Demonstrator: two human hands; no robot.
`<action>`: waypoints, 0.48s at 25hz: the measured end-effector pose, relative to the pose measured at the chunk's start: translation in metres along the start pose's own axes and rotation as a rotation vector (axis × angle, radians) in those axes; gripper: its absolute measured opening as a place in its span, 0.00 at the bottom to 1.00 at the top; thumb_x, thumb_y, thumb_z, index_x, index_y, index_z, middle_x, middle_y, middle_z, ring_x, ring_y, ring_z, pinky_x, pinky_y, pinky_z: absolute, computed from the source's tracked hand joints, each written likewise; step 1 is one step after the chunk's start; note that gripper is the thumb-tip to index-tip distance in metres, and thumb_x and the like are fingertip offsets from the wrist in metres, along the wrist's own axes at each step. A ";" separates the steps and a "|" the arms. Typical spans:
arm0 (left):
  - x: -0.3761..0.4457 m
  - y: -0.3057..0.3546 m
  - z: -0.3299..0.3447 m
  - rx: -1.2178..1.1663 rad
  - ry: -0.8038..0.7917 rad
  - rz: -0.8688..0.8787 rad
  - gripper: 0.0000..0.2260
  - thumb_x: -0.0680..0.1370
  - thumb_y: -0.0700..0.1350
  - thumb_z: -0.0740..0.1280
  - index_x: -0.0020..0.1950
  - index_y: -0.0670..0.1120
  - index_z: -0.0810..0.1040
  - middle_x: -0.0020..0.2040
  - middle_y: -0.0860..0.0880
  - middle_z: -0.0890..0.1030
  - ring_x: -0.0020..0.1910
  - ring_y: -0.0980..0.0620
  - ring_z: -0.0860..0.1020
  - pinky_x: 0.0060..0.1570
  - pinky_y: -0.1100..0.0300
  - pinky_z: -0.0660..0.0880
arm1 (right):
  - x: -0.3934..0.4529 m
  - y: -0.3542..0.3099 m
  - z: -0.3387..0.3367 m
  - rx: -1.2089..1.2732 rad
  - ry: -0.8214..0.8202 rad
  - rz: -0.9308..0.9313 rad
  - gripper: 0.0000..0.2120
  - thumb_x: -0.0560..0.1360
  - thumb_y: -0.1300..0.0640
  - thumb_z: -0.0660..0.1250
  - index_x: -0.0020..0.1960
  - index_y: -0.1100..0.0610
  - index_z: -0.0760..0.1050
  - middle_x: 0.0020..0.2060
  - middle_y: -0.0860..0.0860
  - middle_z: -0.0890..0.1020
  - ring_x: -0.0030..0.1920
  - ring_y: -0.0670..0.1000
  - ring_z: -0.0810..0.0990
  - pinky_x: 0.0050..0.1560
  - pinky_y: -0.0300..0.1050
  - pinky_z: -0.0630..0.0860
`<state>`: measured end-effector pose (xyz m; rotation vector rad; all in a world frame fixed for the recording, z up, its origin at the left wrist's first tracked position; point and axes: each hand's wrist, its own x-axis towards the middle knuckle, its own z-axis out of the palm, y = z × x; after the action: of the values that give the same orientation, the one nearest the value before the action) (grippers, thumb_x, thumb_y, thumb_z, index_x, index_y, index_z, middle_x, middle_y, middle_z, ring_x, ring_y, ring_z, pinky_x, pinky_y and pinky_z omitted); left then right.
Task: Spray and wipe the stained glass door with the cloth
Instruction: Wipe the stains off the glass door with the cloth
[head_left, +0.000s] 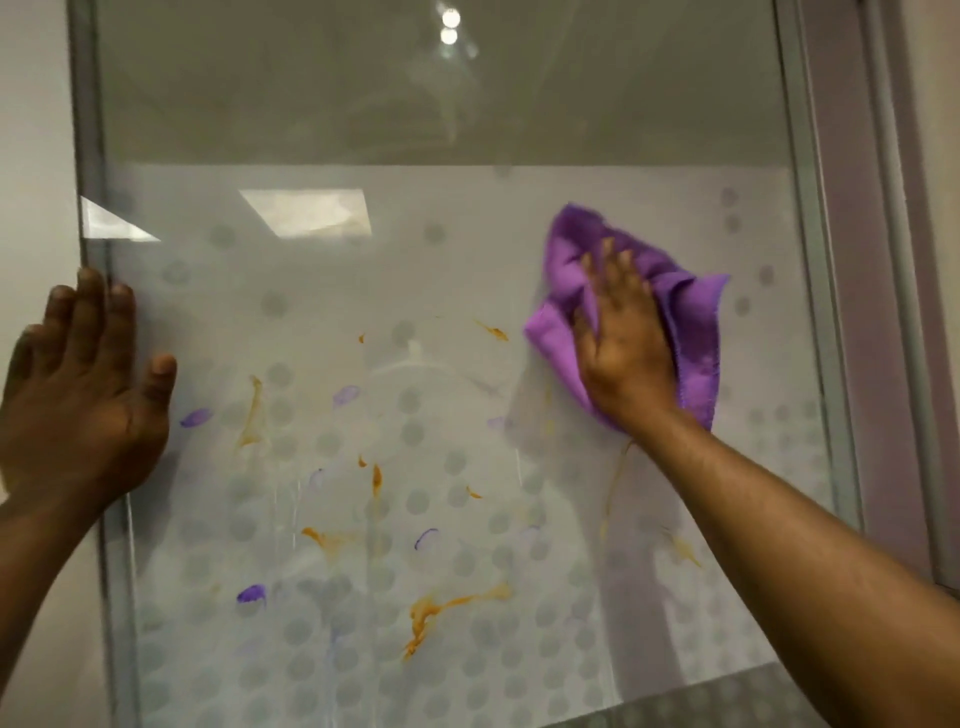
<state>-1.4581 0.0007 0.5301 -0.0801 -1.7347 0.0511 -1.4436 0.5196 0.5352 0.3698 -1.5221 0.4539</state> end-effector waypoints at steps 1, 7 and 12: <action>-0.002 0.007 -0.004 -0.077 0.018 -0.022 0.31 0.82 0.60 0.47 0.83 0.50 0.46 0.83 0.49 0.45 0.82 0.45 0.46 0.79 0.44 0.46 | -0.009 0.001 0.002 -0.018 -0.066 -0.129 0.25 0.83 0.52 0.55 0.77 0.57 0.59 0.77 0.54 0.60 0.78 0.56 0.57 0.77 0.49 0.52; -0.015 0.048 -0.036 -0.082 0.127 -0.019 0.30 0.82 0.62 0.46 0.82 0.55 0.42 0.83 0.55 0.42 0.81 0.55 0.41 0.80 0.53 0.43 | 0.023 0.005 -0.006 0.010 0.065 0.202 0.26 0.82 0.52 0.56 0.77 0.58 0.59 0.77 0.57 0.63 0.77 0.57 0.60 0.77 0.48 0.54; -0.021 0.053 -0.044 -0.021 0.090 -0.042 0.30 0.82 0.63 0.43 0.82 0.56 0.39 0.82 0.53 0.43 0.80 0.57 0.40 0.78 0.58 0.40 | -0.014 -0.082 0.042 0.025 -0.100 -0.265 0.24 0.82 0.55 0.58 0.76 0.61 0.62 0.76 0.60 0.62 0.77 0.61 0.59 0.77 0.55 0.53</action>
<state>-1.4100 0.0509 0.5128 -0.0602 -1.6466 -0.0017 -1.4381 0.4267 0.5260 0.6122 -1.5386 0.2487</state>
